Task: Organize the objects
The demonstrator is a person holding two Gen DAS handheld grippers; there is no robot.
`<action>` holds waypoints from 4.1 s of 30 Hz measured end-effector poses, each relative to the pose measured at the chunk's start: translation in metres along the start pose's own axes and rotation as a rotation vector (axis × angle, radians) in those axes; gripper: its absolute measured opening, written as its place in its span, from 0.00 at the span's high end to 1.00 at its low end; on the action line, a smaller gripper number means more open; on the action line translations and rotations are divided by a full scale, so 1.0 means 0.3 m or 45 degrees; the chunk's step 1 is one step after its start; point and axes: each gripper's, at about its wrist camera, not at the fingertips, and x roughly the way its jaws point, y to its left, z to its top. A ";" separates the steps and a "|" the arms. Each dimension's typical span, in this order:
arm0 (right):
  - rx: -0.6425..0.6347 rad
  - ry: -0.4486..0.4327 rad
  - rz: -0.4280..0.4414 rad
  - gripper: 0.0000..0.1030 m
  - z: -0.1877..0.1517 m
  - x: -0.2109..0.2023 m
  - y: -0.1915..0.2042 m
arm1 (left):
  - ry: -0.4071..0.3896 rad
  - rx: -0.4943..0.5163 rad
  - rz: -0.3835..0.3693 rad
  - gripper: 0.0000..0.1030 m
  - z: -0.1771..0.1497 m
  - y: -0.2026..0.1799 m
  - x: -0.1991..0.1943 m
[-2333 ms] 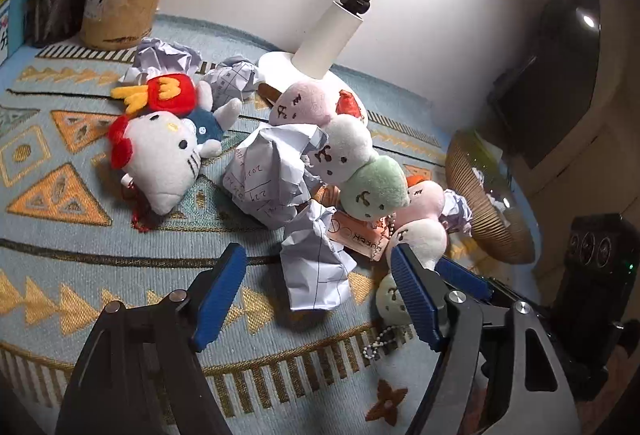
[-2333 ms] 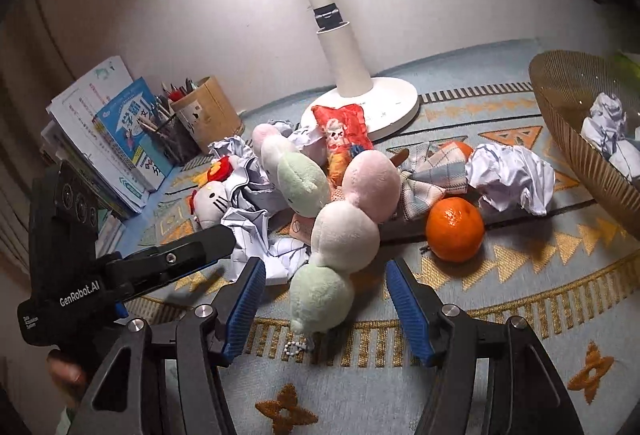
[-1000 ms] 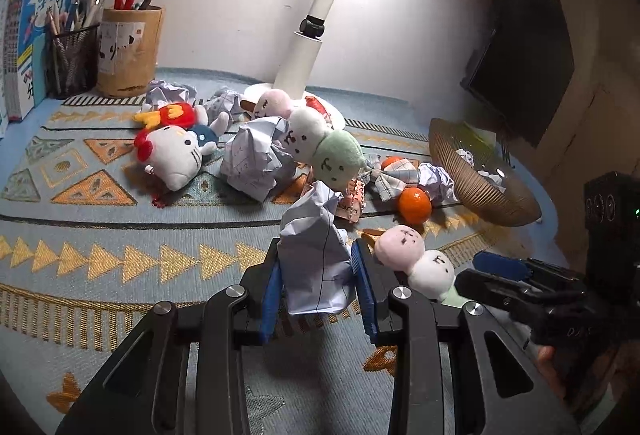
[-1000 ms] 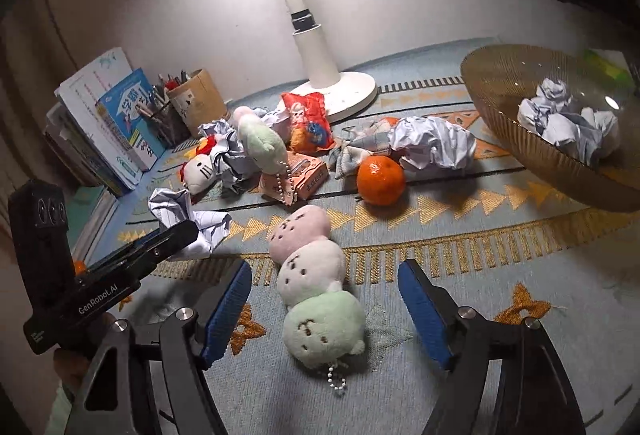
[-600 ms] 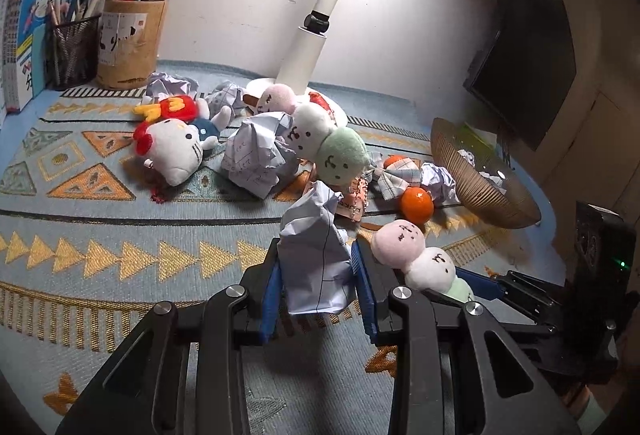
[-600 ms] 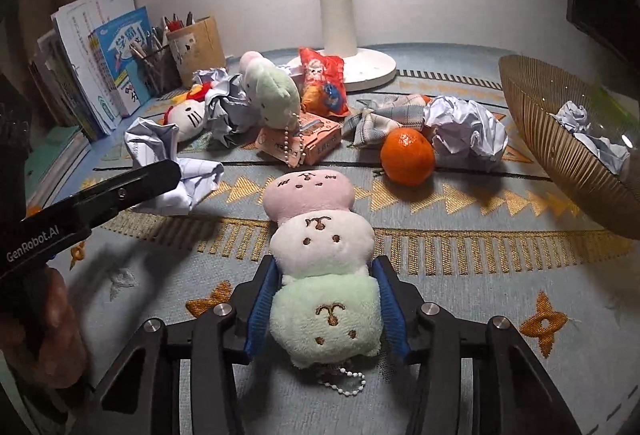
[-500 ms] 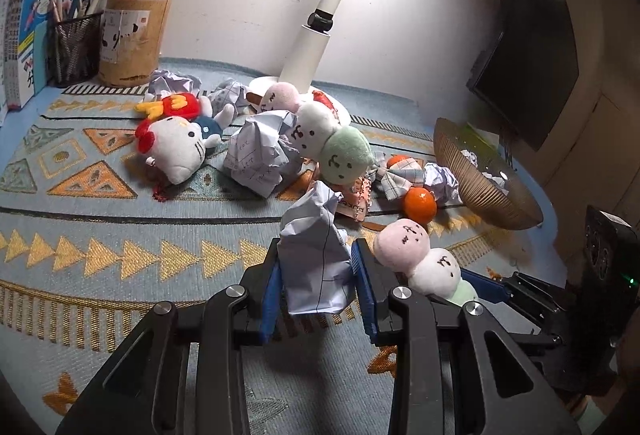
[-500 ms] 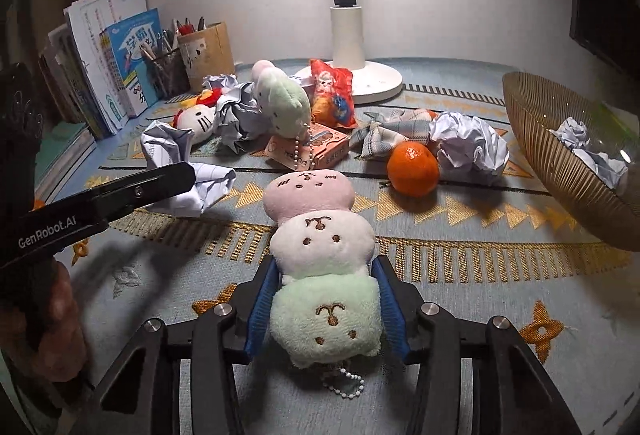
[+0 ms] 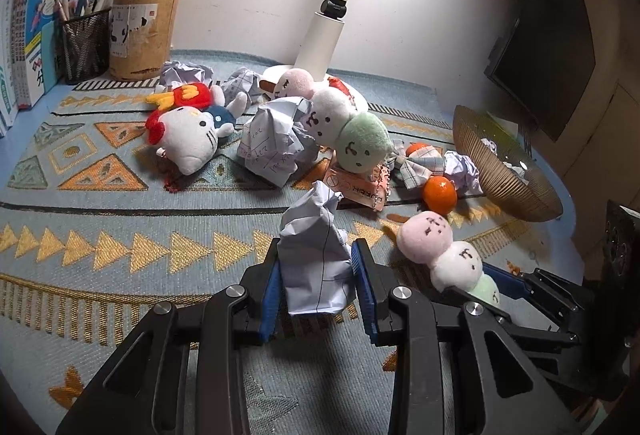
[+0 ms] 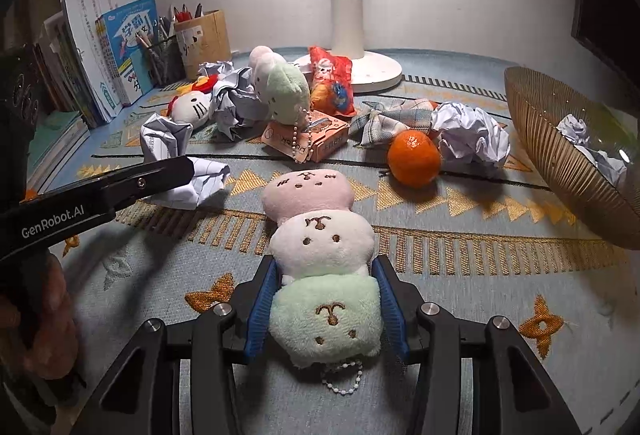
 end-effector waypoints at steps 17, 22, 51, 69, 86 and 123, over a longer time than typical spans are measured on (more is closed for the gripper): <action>0.624 -0.485 -0.180 0.53 0.080 -0.482 -0.686 | -0.097 0.363 -0.434 0.71 0.342 -0.760 0.163; 0.610 -0.395 -0.300 0.36 0.154 -0.402 -0.800 | -0.030 0.339 -0.393 0.14 0.370 -0.834 0.298; 0.187 -0.090 0.041 0.29 0.073 0.027 -0.014 | -0.191 -0.101 0.252 0.01 -0.016 0.040 -0.126; 0.056 -0.091 -0.091 0.04 0.072 0.044 0.051 | -0.170 -0.326 0.146 0.01 -0.029 0.140 -0.133; 0.045 -0.021 0.087 0.46 0.122 0.058 0.014 | -0.099 0.173 0.039 0.01 0.158 0.082 -0.115; 0.463 0.056 0.427 0.70 0.032 -0.016 -0.110 | -0.056 0.268 0.034 0.57 -0.007 -0.082 -0.086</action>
